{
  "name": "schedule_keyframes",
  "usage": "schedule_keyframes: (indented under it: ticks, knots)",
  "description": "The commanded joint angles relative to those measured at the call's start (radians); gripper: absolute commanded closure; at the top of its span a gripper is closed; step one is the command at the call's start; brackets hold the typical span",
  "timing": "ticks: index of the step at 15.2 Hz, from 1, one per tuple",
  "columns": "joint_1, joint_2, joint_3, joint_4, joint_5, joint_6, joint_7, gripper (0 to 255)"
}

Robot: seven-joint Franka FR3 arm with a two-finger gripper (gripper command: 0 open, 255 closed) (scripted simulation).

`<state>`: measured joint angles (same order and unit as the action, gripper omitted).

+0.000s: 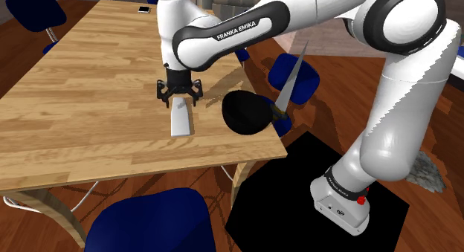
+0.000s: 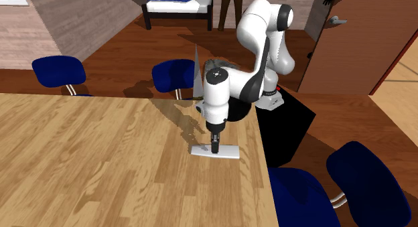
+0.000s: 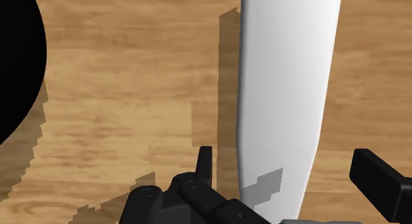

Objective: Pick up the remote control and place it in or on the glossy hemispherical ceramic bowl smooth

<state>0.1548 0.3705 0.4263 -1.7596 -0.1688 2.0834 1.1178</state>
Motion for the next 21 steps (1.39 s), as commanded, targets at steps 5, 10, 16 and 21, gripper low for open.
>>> schedule_keyframes:
  ticks: [5, 10, 16, 21]
  knots:
    - [0.016, 0.058, -0.013, 0.004, -0.027, 0.049, 0.029, 0]
    - [0.019, 0.075, -0.017, -0.009, -0.036, 0.077, 0.034, 0]
    - [0.019, 0.075, -0.017, -0.009, -0.036, 0.077, 0.034, 255]
    - [0.019, 0.075, -0.017, -0.008, -0.036, 0.077, 0.034, 255]
